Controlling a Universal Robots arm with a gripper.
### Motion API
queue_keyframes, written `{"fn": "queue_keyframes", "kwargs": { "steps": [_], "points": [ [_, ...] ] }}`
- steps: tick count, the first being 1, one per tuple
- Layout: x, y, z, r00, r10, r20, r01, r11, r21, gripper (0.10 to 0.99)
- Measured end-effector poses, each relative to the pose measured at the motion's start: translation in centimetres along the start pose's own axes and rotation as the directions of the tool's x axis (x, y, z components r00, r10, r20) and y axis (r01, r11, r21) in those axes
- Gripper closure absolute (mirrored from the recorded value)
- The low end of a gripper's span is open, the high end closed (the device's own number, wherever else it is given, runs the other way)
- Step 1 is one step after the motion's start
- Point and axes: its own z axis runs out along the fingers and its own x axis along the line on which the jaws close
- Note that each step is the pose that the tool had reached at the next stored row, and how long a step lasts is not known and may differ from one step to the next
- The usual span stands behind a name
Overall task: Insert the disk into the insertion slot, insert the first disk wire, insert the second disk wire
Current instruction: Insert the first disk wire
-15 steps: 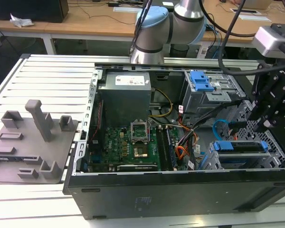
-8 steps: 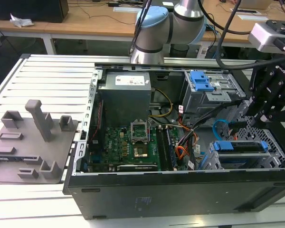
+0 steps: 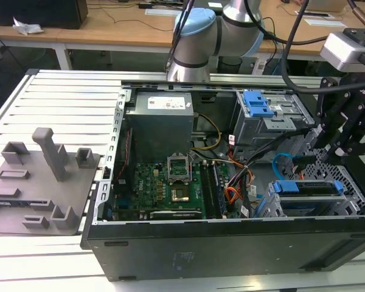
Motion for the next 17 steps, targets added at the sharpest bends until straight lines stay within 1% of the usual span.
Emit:
{"fn": "queue_keyframes", "kwargs": {
  "steps": [1,6,11,14,15,17],
  "points": [
    [-0.01,0.13,0.02,1.0000,0.002,0.0001,-0.002,1.0000,0.000,0.725],
    [-0.03,0.24,0.20,1.0000,0.004,0.0000,-0.004,1.0000,0.000,0.725],
    [-0.05,0.22,0.79,1.0000,0.004,0.0002,-0.004,1.0000,0.000,0.725],
    [-0.11,0.28,1.30,1.0000,0.003,0.0001,-0.003,1.0000,0.000,0.725],
    [-0.31,0.29,1.49,1.0000,0.003,0.0001,-0.003,1.0000,0.000,0.725],
    [-0.79,0.24,1.64,1.0000,0.003,0.0002,-0.003,1.0000,0.000,0.725]
  ]
}}
